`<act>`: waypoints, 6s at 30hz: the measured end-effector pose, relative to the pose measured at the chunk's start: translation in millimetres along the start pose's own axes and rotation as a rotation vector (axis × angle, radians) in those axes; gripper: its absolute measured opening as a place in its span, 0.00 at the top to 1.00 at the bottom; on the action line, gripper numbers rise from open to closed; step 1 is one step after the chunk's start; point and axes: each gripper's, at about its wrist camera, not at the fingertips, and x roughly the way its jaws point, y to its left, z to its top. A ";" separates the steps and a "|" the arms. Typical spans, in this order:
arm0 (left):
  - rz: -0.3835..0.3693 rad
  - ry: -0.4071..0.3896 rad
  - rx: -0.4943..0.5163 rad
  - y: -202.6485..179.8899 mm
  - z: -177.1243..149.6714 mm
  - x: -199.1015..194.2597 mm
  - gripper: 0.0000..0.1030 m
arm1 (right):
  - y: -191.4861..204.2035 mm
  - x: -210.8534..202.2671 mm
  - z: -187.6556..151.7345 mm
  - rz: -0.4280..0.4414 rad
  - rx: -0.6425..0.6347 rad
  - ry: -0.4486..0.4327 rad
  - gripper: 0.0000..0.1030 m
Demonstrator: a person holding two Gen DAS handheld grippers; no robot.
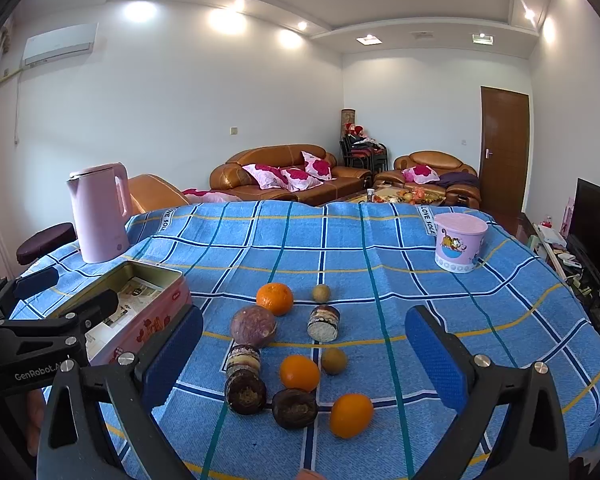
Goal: Organize fruits
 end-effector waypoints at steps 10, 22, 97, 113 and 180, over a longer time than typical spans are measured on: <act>0.000 0.002 0.001 0.9 -0.2 0.5 0.00 | 1.5 1.9 -2.7 0.005 0.000 0.007 0.01; 0.001 0.003 0.002 2.7 -1.1 0.6 0.00 | 1.8 1.5 -3.9 0.006 0.002 0.010 0.01; -0.371 0.227 0.158 -104.1 -52.2 53.1 0.78 | -47.9 57.8 -77.8 0.075 0.074 0.232 0.66; -0.308 0.104 0.201 -99.7 -48.0 30.1 0.79 | -42.9 42.0 -66.1 0.065 0.059 0.165 0.66; -0.089 -0.036 0.008 8.6 -4.9 2.3 0.81 | 58.2 6.6 30.6 0.252 -0.111 -0.045 0.66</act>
